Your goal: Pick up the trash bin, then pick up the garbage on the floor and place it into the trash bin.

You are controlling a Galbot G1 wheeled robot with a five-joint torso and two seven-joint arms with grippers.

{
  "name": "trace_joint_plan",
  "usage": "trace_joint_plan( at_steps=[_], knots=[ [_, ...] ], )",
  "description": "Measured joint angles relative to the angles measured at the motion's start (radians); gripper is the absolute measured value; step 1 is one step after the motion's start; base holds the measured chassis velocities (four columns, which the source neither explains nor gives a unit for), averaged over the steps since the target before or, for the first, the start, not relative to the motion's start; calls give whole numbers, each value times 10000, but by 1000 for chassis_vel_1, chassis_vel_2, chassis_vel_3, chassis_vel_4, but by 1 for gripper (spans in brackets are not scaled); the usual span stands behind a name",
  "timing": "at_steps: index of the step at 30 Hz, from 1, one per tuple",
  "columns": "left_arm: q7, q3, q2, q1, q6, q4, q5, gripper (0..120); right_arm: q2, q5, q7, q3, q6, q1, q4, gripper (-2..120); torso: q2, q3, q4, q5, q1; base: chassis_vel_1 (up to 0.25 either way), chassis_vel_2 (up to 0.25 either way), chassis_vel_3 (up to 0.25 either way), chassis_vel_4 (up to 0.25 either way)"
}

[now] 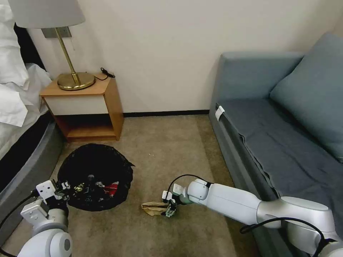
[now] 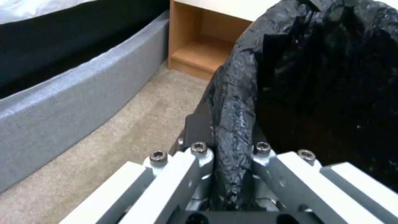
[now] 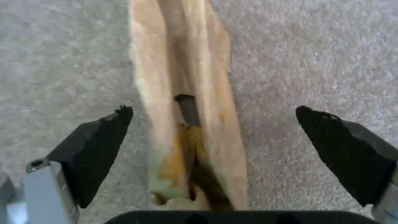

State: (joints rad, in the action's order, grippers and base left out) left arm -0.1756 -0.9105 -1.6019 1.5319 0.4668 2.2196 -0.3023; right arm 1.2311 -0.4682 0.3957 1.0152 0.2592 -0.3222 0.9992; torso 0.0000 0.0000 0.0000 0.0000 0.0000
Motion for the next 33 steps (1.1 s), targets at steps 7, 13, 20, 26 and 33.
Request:
trace_joint_plan(
  at_steps=[7, 13, 20, 26, 33],
  knots=[
    [0, -52, 14, 11, -2, -16, -40, 4, 311, 169, -241, 75, -423, -148, -699, 100, 0, 0, 0, -1, 0, 0, 0, 0, 0],
    [7, -87, 9, 49, -30, -19, -67, 4, 546, 215, -725, 193, -722, -289, -1188, 100, 0, 0, 0, 0, 0, 0, 0, 0, 0],
    [12, -89, 1, 59, -62, -20, -69, 4, 535, 213, -915, 211, -828, -307, -1245, 100, 0, 0, 1, 0, 0, 0, 0, 0, 0],
    [13, -58, 5, 18, -65, -63, -60, 4, 435, 217, -938, 200, -995, -341, -1205, 93, 0, 0, 0, 0, 0, 0, 0, 0, 0],
    [12, -66, 24, 10, -65, -76, -47, 4, 409, 212, -888, 186, -1161, -364, -1182, 70, 0, 0, 0, 0, 0, 0, 0, 0, 0]
  ],
)
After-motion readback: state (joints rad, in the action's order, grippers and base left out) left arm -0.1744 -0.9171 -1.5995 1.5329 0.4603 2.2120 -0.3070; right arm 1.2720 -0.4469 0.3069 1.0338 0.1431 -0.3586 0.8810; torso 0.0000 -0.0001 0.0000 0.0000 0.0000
